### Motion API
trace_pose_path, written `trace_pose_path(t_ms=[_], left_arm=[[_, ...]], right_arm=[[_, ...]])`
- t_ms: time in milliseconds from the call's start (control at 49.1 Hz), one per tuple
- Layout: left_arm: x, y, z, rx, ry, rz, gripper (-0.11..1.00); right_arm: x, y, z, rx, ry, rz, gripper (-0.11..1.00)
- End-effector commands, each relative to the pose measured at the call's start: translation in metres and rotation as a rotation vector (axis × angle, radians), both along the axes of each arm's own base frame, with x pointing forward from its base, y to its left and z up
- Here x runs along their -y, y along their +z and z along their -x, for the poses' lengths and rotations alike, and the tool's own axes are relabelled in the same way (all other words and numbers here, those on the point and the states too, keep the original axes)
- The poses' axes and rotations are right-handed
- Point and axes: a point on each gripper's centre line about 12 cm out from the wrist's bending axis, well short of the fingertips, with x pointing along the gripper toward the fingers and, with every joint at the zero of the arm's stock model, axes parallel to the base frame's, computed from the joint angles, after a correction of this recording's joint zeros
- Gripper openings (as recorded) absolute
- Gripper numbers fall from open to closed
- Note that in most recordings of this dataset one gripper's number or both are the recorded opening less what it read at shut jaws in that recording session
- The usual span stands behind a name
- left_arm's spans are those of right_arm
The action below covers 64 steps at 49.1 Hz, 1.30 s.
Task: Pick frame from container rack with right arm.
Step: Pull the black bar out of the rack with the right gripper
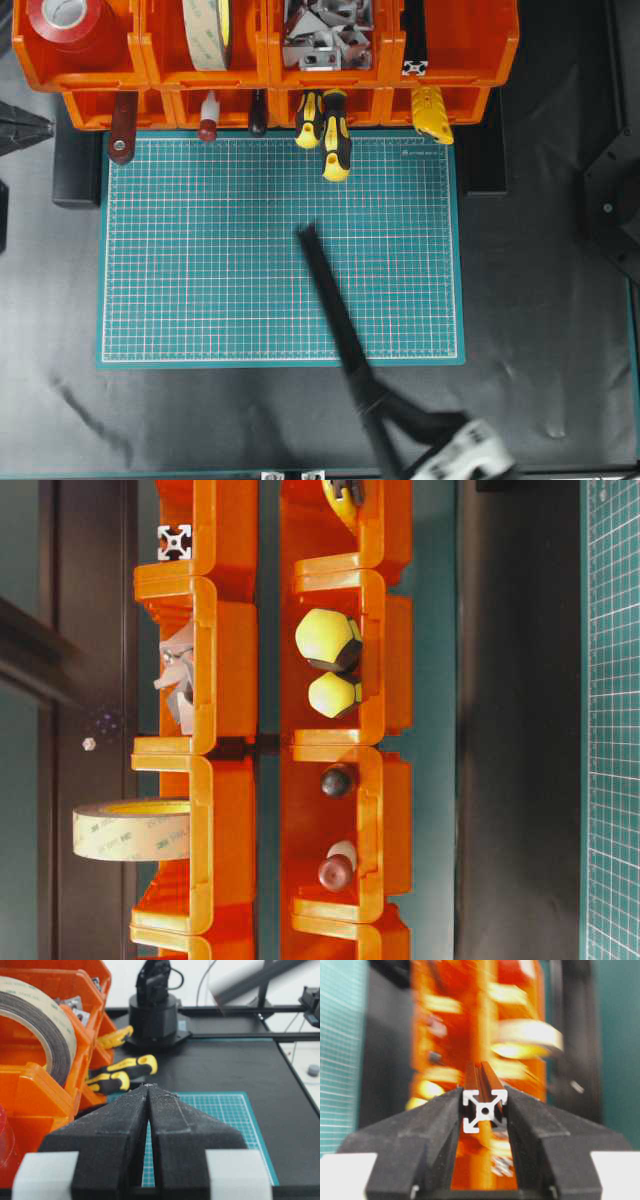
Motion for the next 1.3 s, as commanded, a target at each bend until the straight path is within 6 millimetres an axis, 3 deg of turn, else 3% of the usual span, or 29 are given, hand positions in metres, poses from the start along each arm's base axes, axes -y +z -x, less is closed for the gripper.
trace_pose_path(t_ms=[0, 122, 305, 570, 937, 1283], left_arm=[[0.000, 0.012, 0.000, 0.031, -0.002, 0.000, 0.01], [0.001, 0.014, 0.001, 0.038, -0.003, -0.001, 0.01], [0.001, 0.019, 0.005, 0.060, -0.003, -0.001, 0.01], [0.001, 0.026, 0.009, 0.087, -0.006, 0.000, 0.01], [0.001, 0.025, 0.010, 0.089, -0.005, -0.001, 0.01], [0.001, 0.026, 0.011, 0.092, -0.005, -0.004, 0.01]], right_arm=[[-0.007, 0.000, -0.004, -0.022, 0.056, -0.056, 0.25], [-0.014, -0.029, -0.012, -0.112, 0.133, -0.040, 0.25], [-0.008, -0.076, -0.015, -0.241, 0.224, -0.056, 0.25], [0.035, -0.118, -0.026, -0.327, 0.240, -0.047, 0.25], [0.091, -0.139, -0.046, -0.359, 0.247, -0.100, 0.25], [0.109, -0.145, -0.043, -0.366, 0.261, -0.103, 0.25]])
